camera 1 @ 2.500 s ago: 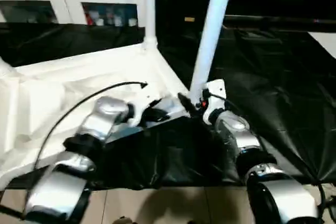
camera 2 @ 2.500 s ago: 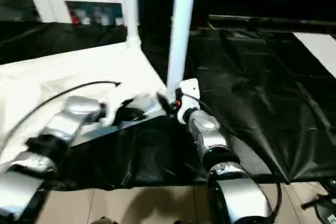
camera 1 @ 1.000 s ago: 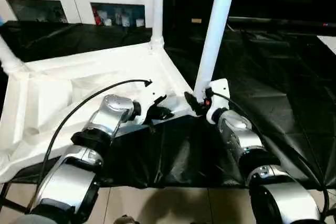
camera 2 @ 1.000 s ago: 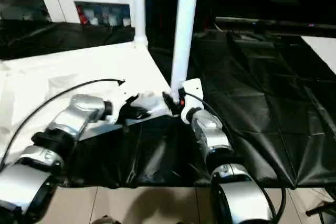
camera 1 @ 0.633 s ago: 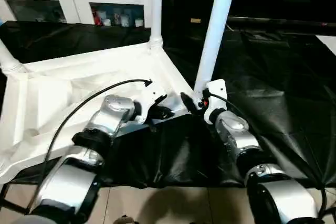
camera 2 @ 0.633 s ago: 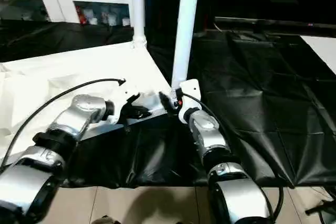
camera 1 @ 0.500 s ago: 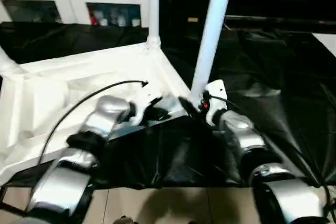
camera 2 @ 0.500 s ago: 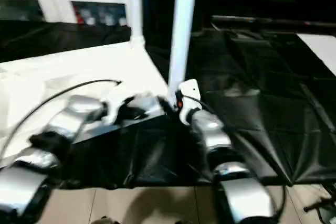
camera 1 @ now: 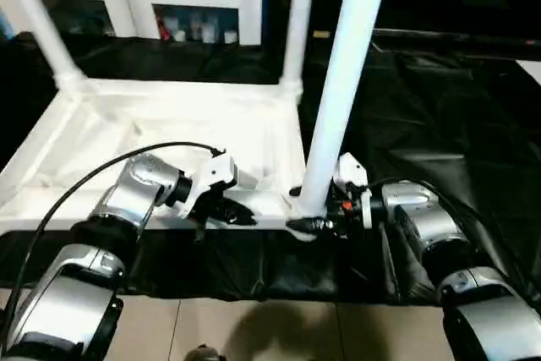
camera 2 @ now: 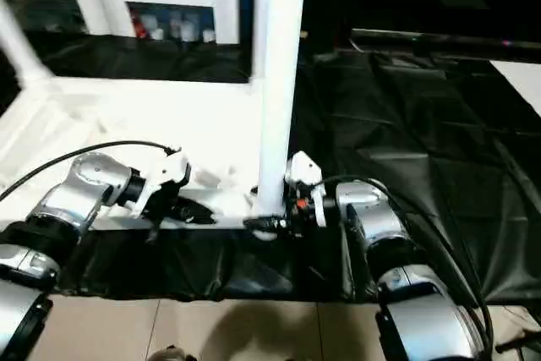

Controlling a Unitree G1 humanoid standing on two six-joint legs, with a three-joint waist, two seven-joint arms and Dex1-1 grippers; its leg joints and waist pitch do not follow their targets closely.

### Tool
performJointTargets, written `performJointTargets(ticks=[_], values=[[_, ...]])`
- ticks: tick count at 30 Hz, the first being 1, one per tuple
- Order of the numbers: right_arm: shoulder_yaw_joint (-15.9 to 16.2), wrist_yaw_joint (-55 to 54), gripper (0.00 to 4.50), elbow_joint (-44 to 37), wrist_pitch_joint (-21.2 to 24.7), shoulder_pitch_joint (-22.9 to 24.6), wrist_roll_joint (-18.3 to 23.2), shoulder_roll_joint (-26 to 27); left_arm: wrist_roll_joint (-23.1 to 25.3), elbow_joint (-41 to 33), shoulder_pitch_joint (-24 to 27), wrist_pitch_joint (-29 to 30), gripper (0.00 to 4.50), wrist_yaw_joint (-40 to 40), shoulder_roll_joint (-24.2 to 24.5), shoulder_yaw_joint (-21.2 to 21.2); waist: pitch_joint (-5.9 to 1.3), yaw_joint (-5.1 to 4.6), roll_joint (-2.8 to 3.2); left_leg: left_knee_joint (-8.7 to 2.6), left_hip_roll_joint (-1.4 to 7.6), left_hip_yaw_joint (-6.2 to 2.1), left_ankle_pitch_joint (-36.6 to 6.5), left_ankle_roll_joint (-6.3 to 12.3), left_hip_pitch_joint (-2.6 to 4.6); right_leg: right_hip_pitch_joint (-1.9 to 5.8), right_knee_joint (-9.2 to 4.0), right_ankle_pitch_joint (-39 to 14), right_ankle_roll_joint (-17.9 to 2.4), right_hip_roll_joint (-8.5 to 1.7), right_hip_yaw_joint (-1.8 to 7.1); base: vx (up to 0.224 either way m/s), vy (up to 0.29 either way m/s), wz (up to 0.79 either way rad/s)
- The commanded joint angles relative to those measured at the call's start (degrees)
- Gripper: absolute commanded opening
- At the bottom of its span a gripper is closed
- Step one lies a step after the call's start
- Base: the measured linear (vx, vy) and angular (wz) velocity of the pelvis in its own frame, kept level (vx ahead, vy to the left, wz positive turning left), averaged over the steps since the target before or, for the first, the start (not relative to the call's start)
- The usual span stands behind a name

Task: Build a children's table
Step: Rotate leg to tighten

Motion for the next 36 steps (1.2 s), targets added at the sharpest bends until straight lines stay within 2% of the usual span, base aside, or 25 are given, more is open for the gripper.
performJointTargets(ticks=[1,3,6,8,9,10,12,13,14,15,16,17,18,19,21,22,23,25,28,30,32,36], values=[[5.1,4.7,3.13,-1.9,1.0,1.3,-1.6,1.9,0.0,-1.2,-0.2,-0.7,0.0,0.7,-1.1,-1.2,-4.07,-0.06,0.34,-3.91,3.07,-0.71,-11.3,3.29,0.28,3.18,-3.94,-16.9,-11.0,-4.64,3.85,0.0,0.0,0.0],[5.5,5.3,3.13,-3.4,2.0,2.0,-1.1,1.7,0.0,-1.1,-0.1,-1.0,0.0,-0.1,-0.8,-1.4,-4.09,0.04,0.39,-3.94,3.09,-0.7,-11.4,3.03,0.34,3.12,-3.95,-17.1,-10.9,-4.67,3.84,0.0,0.0,0.0],[5.1,4.4,2.82,-4.0,2.6,2.6,-0.6,2.2,0.0,-1.1,-0.1,-0.8,0.0,0.3,-0.8,-1.1,-4.03,0.14,0.42,-3.98,3.06,-0.72,-11.9,2.69,0.34,3.14,-4.12,-18.3,-10.4,-4.72,3.83,0.0,0.0,0.0],[1.2,-5.5,2.76,-1.8,2.6,2.1,0.1,4.7,0.4,0.4,-1.2,0.9,0.0,5.7,-2.2,0.3,-3.98,0.11,0.46,-4.04,3.07,-0.74,-12.1,2.31,0.36,3.04,-4.19,-18.8,-10.2,-4.7,3.82,0.0,0.0,0.0],[0.7,-6.8,2.76,-1.5,2.7,2.0,0.1,5.0,0.4,0.7,-1.4,1.2,0.0,6.4,-2.4,0.5,-3.79,-0.06,0.49,-4.19,3.05,-0.83,-12.9,1.55,0.38,2.9,-4.38,-20.8,-9.8,-4.78,3.79,0.0,0.0,0.0],[0.0,-9.0,2.72,-1.0,2.9,1.8,0.0,5.4,0.5,0.8,-1.5,1.6,0.0,7.4,-2.6,0.7,-3.76,-0.15,0.28,-4.2,2.91,-0.92,-14.0,0.8,0.64,2.82,-4.71,-23.7,-8.9,-4.85,3.73,0.0,0.0,0.0],[-2.8,-22.6,2.71,2.6,1.1,0.4,-1.4,7.1,0.5,1.9,-2.8,3.7,0.0,12.6,-4.5,1.9,-3.5,-0.48,0.35,-4.26,2.77,-1.06,-15.3,-0.31,0.87,2.56,-5.25,-27.9,-7.6,-5.14,3.76,0.0,0.0,0.0],[-4.1,-28.5,2.7,3.8,1.0,-0.2,-1.7,7.9,0.6,2.3,-3.4,4.3,0.0,15.1,-5.3,2.2,-3.5,-0.79,0.08,-4.39,2.58,-1.3,-16.0,-0.72,0.84,2.82,-5.47,-30.0,-6.4,-5.14,3.59,0.0,0.0,0.0],[-5.4,-34.0,2.7,4.9,0.8,-0.7,-1.7,8.7,0.9,2.7,-4.0,5.3,0.0,18.1,-6.4,2.6,-3.52,-0.89,0.12,-4.44,2.59,-1.38,-16.0,-0.81,0.75,2.89,-5.5,-30.3,-6.0,-5.14,3.55,0.0,0.0,0.0],[-5.9,-36.3,2.7,5.3,1.0,-0.9,-1.7,9.0,1.0,2.8,-4.2,5.6,0.0,19.4,-7.0,2.7,-3.63,-1.17,0.23,-4.44,2.6,-1.38,-16.2,-1.08,1.07,2.57,-5.65,-30.0,-5.8,-5.1,3.59,0.0,0.0,0.0],[-6.4,-39.0,2.7,5.8,1.0,-1.1,-1.7,9.5,1.1,3.0,-4.5,6.1,0.0,21.0,-7.7,2.9,-3.63,-1.42,0.16,-4.44,2.56,-1.36,-16.1,-1.04,1.03,2.57,-5.63,-29.3,-6.0,-5.01,3.61,0.0,0.0,0.0],[-6.8,-42.1,2.7,6.4,1.0,-1.3,-2.0,9.9,1.2,3.1,-4.8,6.7,0.0,23.0,-8.6,3.2,-3.78,-1.64,0.11,-4.39,2.5,-1.31,-15.4,-0.72,0.84,2.77,-5.42,-27.3,-6.5,-4.93,3.63,0.0,0.0,0.0],[-7.4,-47.5,2.7,7.5,1.1,-1.9,-2.7,10.8,1.6,2.9,-4.9,7.5,0.0,25.4,-10.2,3.2,-3.88,-1.78,0.35,-4.34,2.59,-1.16,-14.5,-0.46,0.8,2.67,-5.2,-24.5,-7.4,-4.86,3.84,0.0,0.0,0.0],[-7.9,-53.1,2.7,8.7,1.2,-2.5,-3.6,11.7,2.1,2.7,-4.9,8.2,0.0,27.6,-11.8,3.1,-4.01,-1.86,0.2,-4.3,2.51,-1.07,-13.2,-0.46,0.72,2.75,-4.77,-21.3,-8.3,-4.65,3.9,0.0,0.0,0.0],[-8.7,-55.0,2.7,9.5,1.0,-2.8,-3.0,12.8,1.6,2.3,-4.8,9.5,0.0,29.3,-13.5,3.7,-4.2,-1.73,0.14,-4.07,2.29,-0.82,-11.1,0.62,0.52,3.03,-4.31,-17.1,-9.5,-4.58,3.99,0.0,0.0,0.0],[-8.8,-55.4,2.7,9.8,0.5,-3.0,-3.0,13.6,1.4,2.1,-4.7,9.8,0.0,29.8,-14.3,3.7,-4.27,-1.65,0.51,-4.02,2.25,-0.81,-10.4,0.95,0.39,3.17,-4.08,-15.6,-9.9,-4.58,3.99,0.0,0.0,0.0],[-8.6,-55.5,2.7,10.0,-0.5,-3.1,-3.1,14.3,1.4,2.1,-4.6,9.9,0.0,30.2,-15.0,3.5,-4.36,-1.62,0.37,-3.91,2.23,-0.69,-9.2,1.64,0.26,3.24,-3.86,-12.9,-10.6,-4.5,3.99,0.0,0.0,0.0],[-8.8,-55.6,3.25,10.6,-2.2,-3.3,-2.9,15.3,1.5,2.3,-4.6,9.5,0.0,30.9,-15.6,3.1,-4.45,-1.53,0.38,-3.82,2.26,-0.65,-8.1,2.76,0.16,3.4,-3.56,-10.5,-11.3,-4.45,3.94,0.0,0.0,0.0],[-8.9,-55.3,3.45,11.3,-2.8,-3.9,-2.6,15.5,2.1,2.8,-4.9,8.8,0.0,30.7,-15.2,2.7,-4.36,-1.62,0.56,-3.85,2.37,-0.68,-8.3,3.13,0.08,3.42,-3.66,-10.7,-11.6,-4.41,3.83,0.0,0.0,0.0],[-8.3,-54.6,3.74,11.2,-3.7,-4.2,-3.1,14.7,2.2,2.5,-4.7,8.0,0.0,29.1,-14.3,2.3,-4.23,-1.65,0.52,-3.94,2.38,-0.71,-9.8,2.86,0.13,3.41,-4.03,-13.3,-11.1,-4.54,3.83,0.0,0.0,0.0],[-7.7,-51.3,3.81,11.2,-5.2,-4.5,-3.3,13.3,2.3,1.7,-4.2,6.8,0.0,25.7,-12.6,1.7,-4.2,-1.66,0.57,-3.97,2.31,-0.74,-10.4,2.72,0.06,3.49,-4.16,-14.7,-10.6,-4.6,3.82,0.0,0.0,0.0],[-6.4,-43.6,3.81,11.3,-5.7,-4.6,-3.3,11.6,1.7,0.2,-3.2,5.0,0.0,19.9,-10.5,0.9,-4.38,-1.92,0.67,-3.83,2.46,-0.78,-8.9,3.33,-0.18,3.66,-3.64,-11.7,-11.2,-4.54,3.9,0.0,0.0,0.0]])
